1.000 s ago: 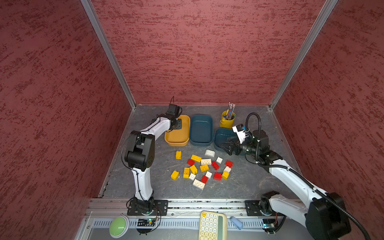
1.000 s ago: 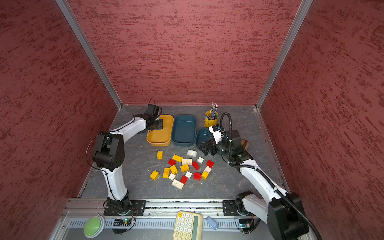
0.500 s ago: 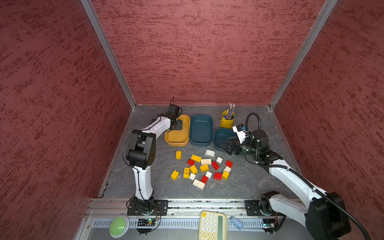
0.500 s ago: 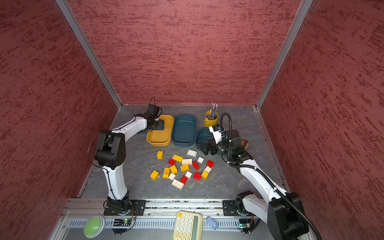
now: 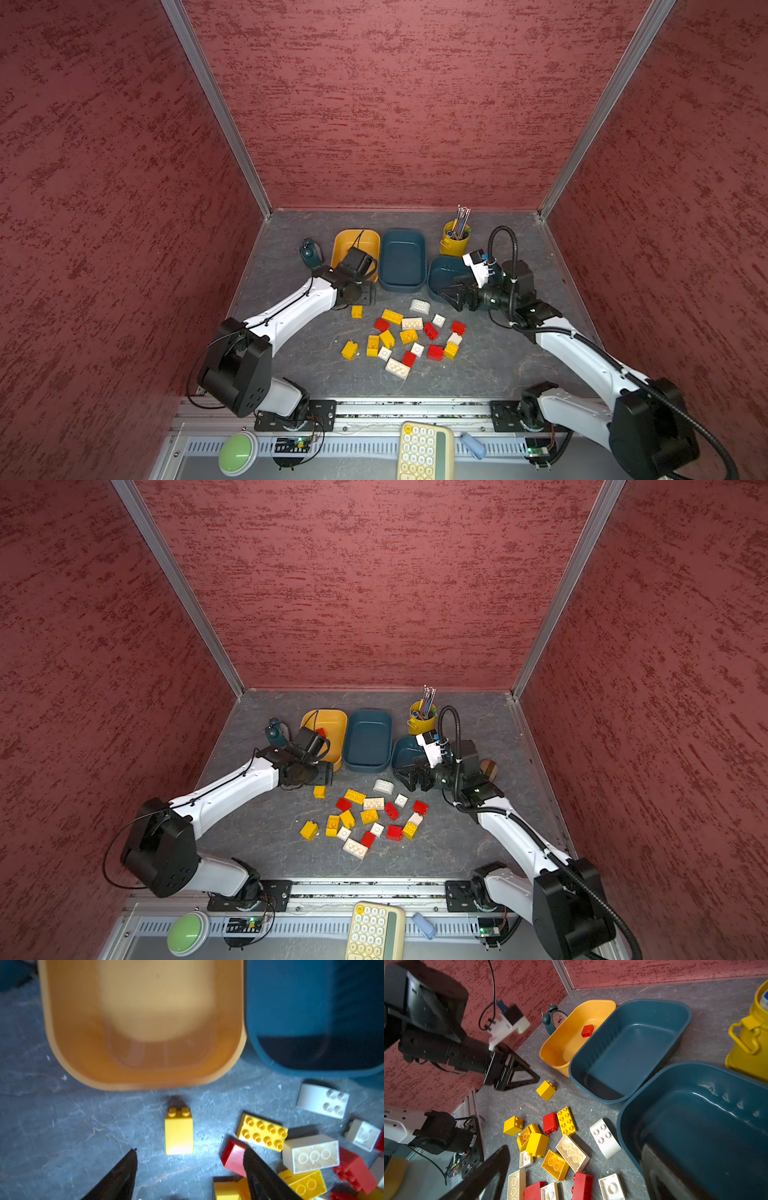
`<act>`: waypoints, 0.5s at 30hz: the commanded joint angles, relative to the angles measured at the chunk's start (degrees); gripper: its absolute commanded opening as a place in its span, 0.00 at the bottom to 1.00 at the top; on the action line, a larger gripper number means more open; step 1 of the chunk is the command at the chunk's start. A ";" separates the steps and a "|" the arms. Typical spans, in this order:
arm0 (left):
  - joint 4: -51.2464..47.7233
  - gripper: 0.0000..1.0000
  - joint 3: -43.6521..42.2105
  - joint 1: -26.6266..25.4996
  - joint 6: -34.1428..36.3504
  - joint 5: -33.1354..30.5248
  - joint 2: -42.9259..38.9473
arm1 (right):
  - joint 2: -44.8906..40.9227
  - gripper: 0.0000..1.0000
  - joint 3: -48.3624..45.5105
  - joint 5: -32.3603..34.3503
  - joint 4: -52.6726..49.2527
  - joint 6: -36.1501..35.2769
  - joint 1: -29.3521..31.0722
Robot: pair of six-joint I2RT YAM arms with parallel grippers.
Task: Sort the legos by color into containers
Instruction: 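Lower the left gripper to a small yellow brick and grasp it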
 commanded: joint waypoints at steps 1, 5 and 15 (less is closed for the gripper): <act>1.24 0.80 -4.02 -0.93 -2.92 -1.75 -1.08 | -0.11 0.99 -1.42 -1.01 2.57 -0.89 0.37; 6.74 0.77 -6.80 -0.13 -2.04 -1.67 1.35 | -0.04 0.99 -1.82 -1.44 2.99 -0.44 0.37; 14.31 0.61 -7.33 1.45 0.45 -1.50 8.43 | -2.44 0.99 -2.97 -0.22 1.03 -0.57 0.37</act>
